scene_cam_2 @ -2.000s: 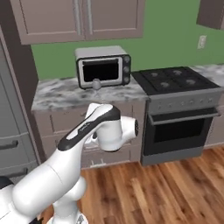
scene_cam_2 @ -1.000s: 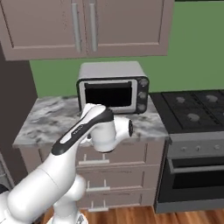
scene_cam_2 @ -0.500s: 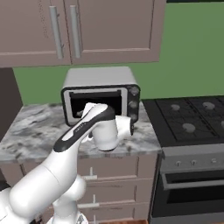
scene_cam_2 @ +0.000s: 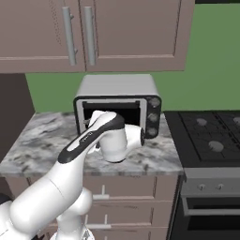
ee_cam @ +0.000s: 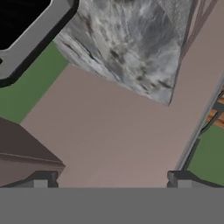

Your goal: Retrieve the wine glasses from the counter and place one next to each plate.

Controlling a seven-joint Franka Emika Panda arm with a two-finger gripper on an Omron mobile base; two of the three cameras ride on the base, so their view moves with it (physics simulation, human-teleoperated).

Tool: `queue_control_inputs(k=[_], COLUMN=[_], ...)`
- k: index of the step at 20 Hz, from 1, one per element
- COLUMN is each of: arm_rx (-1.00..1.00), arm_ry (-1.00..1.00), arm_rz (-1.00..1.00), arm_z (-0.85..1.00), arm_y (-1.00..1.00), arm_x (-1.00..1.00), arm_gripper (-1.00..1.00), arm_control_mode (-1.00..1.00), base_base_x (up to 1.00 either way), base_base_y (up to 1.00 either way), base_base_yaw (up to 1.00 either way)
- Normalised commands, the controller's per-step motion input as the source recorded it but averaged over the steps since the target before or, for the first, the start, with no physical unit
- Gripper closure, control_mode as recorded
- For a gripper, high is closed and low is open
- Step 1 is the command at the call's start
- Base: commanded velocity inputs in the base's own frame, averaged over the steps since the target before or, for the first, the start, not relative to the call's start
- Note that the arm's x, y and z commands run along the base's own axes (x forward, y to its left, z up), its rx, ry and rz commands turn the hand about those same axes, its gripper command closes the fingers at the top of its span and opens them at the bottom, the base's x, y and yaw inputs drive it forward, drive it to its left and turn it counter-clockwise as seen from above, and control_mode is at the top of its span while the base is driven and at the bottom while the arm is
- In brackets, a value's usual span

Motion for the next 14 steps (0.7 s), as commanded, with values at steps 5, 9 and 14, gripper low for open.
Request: queue_control_inputs(k=[5,9,14], arm_rx=[0.00,0.00,0.00], arm_ry=[0.00,0.00,0.00], arm_rz=[0.00,0.00,0.00], arm_z=[0.00,0.00,0.00], arm_y=[0.00,0.00,0.00], arm_x=[0.00,0.00,0.00], arm_gripper=[-1.00,-1.00,-1.00], arm_control_mode=[1.00,1.00,1.00], base_base_x=[0.00,0.00,0.00], base_base_y=[-0.01,0.00,0.00], base_base_yaw=[0.08,0.00,0.00])
